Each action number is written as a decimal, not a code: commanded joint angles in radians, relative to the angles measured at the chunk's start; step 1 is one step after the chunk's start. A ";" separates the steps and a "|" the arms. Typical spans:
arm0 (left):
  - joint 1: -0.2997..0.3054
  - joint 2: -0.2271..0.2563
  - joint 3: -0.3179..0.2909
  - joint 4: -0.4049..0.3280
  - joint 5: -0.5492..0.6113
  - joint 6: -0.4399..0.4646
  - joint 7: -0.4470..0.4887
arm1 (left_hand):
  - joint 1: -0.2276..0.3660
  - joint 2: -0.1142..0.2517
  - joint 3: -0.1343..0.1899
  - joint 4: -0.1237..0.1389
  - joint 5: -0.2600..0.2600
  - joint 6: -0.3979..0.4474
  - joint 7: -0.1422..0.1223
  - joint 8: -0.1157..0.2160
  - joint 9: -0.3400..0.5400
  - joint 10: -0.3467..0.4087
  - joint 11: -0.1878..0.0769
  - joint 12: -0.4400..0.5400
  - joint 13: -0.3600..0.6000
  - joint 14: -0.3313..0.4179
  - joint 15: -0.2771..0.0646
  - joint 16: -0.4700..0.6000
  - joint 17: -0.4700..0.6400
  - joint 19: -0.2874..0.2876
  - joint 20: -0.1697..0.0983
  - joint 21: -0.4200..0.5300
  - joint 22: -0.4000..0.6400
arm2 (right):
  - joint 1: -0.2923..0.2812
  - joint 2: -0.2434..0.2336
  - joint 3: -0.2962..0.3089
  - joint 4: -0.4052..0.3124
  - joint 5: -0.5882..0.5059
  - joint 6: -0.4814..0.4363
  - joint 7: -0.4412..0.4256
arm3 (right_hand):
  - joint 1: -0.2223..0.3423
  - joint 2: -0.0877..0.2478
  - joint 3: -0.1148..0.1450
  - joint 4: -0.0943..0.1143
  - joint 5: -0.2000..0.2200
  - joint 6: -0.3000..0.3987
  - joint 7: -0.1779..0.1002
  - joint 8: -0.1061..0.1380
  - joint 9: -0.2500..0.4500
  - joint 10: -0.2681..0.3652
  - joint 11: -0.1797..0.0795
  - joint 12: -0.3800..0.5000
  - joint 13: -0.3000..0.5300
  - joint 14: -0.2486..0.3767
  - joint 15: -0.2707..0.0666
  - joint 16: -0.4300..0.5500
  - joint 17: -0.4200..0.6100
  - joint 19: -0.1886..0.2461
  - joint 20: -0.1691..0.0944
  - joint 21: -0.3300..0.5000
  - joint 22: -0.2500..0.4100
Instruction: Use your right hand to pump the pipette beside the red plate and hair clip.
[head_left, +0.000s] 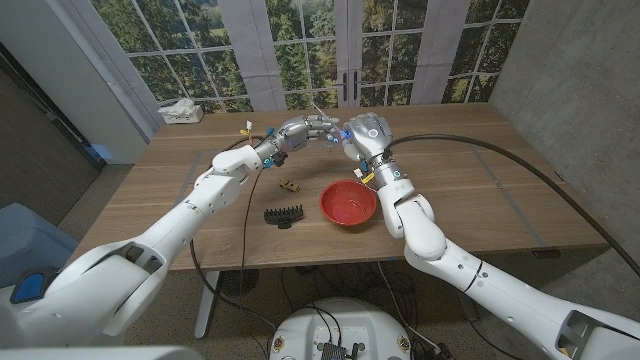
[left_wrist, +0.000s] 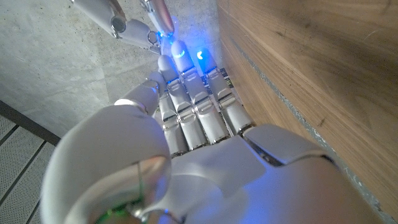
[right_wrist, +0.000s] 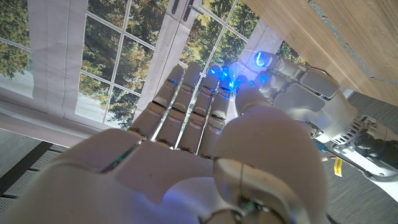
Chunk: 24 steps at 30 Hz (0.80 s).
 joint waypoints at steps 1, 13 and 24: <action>0.024 -0.005 -0.014 -0.035 -0.034 0.031 0.031 | 0.006 0.024 0.013 0.000 0.003 0.027 0.001 0.014 0.010 0.041 -0.025 0.008 0.010 0.017 -0.083 -0.003 0.005 -0.002 -0.015 0.016 0.004 | -0.021 -0.010 0.015 -0.016 -0.001 0.000 -0.007 | 0.011 0.000 0.005 -0.002 0.004 -0.013 -0.002 -0.001 0.001 -0.015 -0.001 -0.010 0.004 -0.004 -0.146 -0.008 0.005 -0.007 -0.003 0.005 0.001; 0.067 -0.005 -0.035 -0.093 -0.061 0.066 0.114 | 0.019 0.020 0.022 -0.010 0.006 0.037 -0.001 0.023 0.021 0.039 -0.023 0.005 0.021 0.022 -0.083 -0.004 0.014 -0.011 -0.021 0.029 0.006 | -0.063 -0.009 0.059 -0.058 0.061 -0.017 0.002 | -0.089 -0.025 -0.037 0.024 0.009 -0.285 -0.018 -0.115 -0.010 -0.199 0.018 -0.128 -0.018 -0.053 -0.118 -0.040 0.021 -0.037 0.038 0.026 -0.002; 0.083 -0.014 -0.049 -0.102 -0.110 0.097 0.120 | 0.027 0.016 0.023 -0.015 0.007 0.041 -0.003 0.027 0.027 0.038 -0.023 0.002 0.027 0.027 -0.084 0.001 0.024 -0.018 -0.025 0.039 0.009 | -0.126 0.017 0.154 -0.100 0.305 -0.003 -0.050 | -0.176 -0.052 -0.081 0.035 0.001 -0.550 0.022 -0.232 -0.014 -0.344 0.049 -0.215 -0.037 -0.089 -0.086 -0.048 0.049 -0.046 0.082 0.047 -0.003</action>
